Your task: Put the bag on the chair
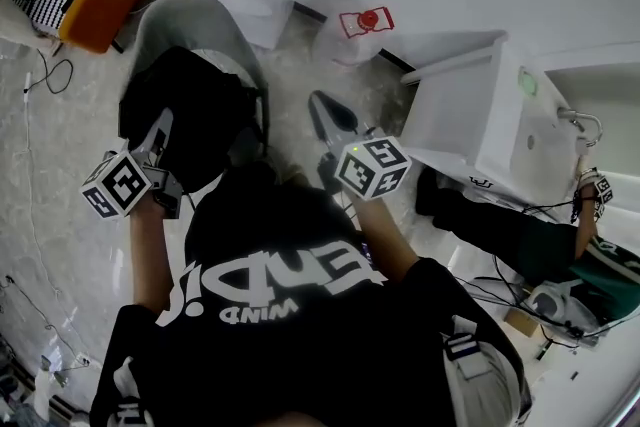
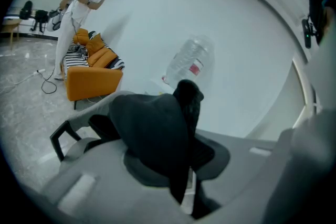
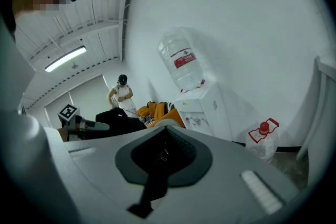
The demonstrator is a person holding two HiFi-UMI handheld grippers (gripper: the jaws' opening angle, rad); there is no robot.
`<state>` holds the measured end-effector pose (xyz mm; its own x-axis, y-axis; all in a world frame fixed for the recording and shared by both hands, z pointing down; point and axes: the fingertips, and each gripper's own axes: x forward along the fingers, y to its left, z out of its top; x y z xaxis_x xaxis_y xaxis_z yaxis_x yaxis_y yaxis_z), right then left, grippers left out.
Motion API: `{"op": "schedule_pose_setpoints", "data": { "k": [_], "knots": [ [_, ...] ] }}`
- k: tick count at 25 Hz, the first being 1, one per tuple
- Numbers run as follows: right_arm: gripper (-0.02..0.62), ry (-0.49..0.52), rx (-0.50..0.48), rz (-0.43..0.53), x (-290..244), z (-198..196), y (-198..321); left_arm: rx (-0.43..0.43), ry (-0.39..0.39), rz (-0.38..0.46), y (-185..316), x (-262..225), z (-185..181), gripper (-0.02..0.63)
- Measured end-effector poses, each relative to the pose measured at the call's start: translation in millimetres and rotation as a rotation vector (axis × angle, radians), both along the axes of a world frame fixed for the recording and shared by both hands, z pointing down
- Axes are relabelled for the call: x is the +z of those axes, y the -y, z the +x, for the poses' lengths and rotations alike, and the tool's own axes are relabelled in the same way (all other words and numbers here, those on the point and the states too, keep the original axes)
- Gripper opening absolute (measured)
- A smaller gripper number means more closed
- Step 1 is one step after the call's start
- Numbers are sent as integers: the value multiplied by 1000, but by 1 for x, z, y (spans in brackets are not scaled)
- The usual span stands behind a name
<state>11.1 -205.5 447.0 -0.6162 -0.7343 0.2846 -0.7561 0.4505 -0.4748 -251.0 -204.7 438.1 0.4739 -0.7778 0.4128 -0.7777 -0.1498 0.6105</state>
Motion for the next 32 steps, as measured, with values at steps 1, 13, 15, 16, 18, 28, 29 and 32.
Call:
{"op": "schedule_pose_setpoints", "data": {
  "k": [1,13,15,16,18,28,29,32],
  "knots": [
    [2,-1,7,0,1,-1,1,1,4,-1,5,4,-2,71],
    [2,-13,74,-50,19,13,16,53,64,-47,57,57,5,71],
    [0,-15,77,-53,21,14,20,59,72,-58,62,65,6,71],
    [2,-17,77,-55,23,14,22,63,75,-64,65,70,6,71],
    [1,-19,77,-61,24,13,26,70,80,-80,70,79,6,71],
    [2,-24,53,-89,36,-6,50,98,131,-104,97,103,-8,73],
    [0,-23,46,-91,37,-11,52,99,135,-106,98,105,-10,74],
    [2,-22,31,-94,39,-22,58,95,141,-115,101,111,-17,75]
  ]
}}
